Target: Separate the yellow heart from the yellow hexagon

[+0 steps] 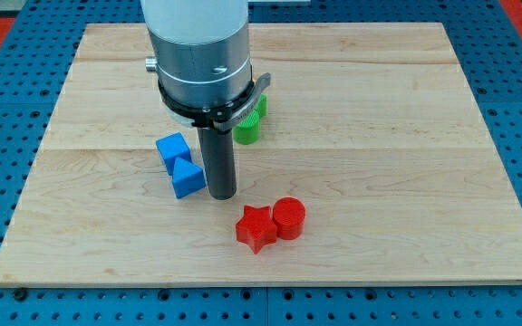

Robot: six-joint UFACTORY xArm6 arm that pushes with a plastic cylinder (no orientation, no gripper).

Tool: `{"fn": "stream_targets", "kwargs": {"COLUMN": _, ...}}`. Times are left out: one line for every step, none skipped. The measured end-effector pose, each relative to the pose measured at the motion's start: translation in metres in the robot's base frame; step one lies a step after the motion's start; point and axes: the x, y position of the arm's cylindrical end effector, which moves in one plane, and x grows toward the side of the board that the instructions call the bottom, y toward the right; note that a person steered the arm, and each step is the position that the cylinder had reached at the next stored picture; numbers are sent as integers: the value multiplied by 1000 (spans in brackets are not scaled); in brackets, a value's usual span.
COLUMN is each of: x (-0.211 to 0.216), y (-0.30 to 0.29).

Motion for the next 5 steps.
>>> {"fn": "stream_targets", "kwargs": {"x": -3, "y": 5}}
{"fn": "stream_targets", "kwargs": {"x": -31, "y": 97}}
{"fn": "stream_targets", "kwargs": {"x": -81, "y": 126}}
{"fn": "stream_targets", "kwargs": {"x": -116, "y": 126}}
{"fn": "stream_targets", "kwargs": {"x": -130, "y": 132}}
